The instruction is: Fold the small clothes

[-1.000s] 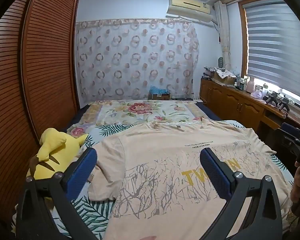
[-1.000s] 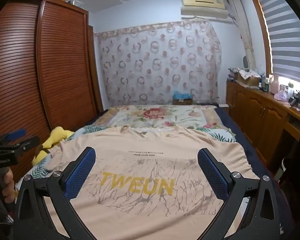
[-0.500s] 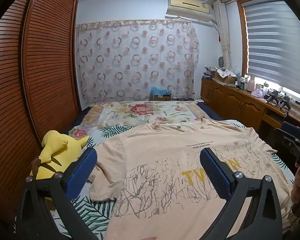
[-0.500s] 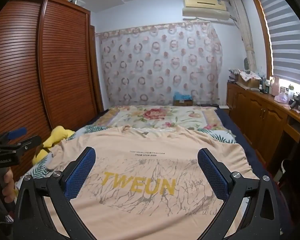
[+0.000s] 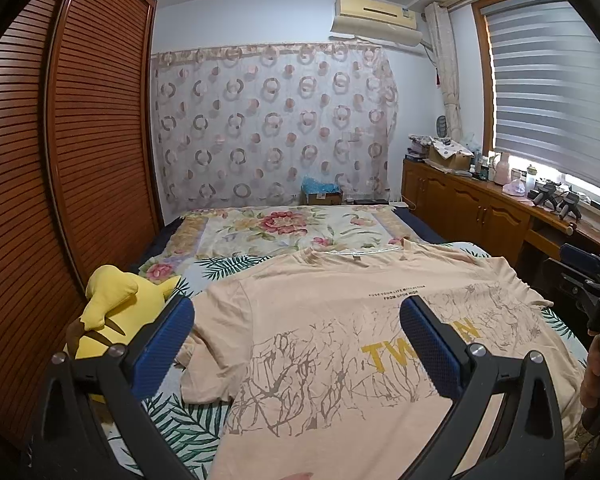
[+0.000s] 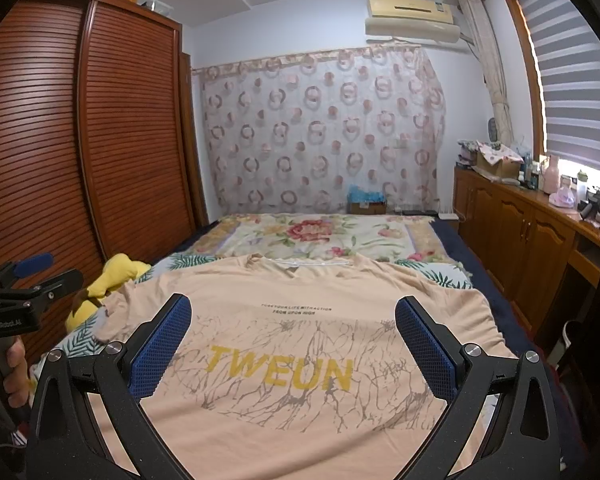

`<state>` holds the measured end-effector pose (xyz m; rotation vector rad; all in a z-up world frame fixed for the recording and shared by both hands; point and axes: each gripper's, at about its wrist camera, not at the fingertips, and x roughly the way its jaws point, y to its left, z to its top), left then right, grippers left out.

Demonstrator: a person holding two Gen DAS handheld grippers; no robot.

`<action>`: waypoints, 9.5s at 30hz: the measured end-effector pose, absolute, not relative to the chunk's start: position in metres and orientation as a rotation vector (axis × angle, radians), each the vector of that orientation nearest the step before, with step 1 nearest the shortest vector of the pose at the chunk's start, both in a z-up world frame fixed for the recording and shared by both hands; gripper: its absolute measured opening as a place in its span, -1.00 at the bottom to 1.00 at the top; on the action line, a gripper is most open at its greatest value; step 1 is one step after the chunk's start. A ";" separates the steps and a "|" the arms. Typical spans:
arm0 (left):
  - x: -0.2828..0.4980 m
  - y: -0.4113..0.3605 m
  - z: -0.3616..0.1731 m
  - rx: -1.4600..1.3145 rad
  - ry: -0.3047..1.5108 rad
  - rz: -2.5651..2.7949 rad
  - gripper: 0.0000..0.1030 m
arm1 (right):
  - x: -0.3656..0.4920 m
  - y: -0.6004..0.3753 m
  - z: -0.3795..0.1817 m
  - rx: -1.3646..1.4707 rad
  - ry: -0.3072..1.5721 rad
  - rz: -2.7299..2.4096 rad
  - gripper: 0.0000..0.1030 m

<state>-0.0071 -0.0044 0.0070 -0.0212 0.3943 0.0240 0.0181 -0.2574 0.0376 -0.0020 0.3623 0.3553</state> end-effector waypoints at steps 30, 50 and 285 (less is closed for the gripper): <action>-0.010 -0.008 0.009 -0.012 0.390 0.024 1.00 | 0.018 -0.256 0.035 0.000 0.359 0.356 1.00; -0.012 -0.011 0.012 -0.009 0.385 0.026 1.00 | 0.017 -0.256 0.037 0.000 0.357 0.356 1.00; 0.085 0.005 -0.086 0.065 0.779 -0.343 -0.90 | 0.159 -0.258 -0.098 -0.236 0.851 0.442 0.14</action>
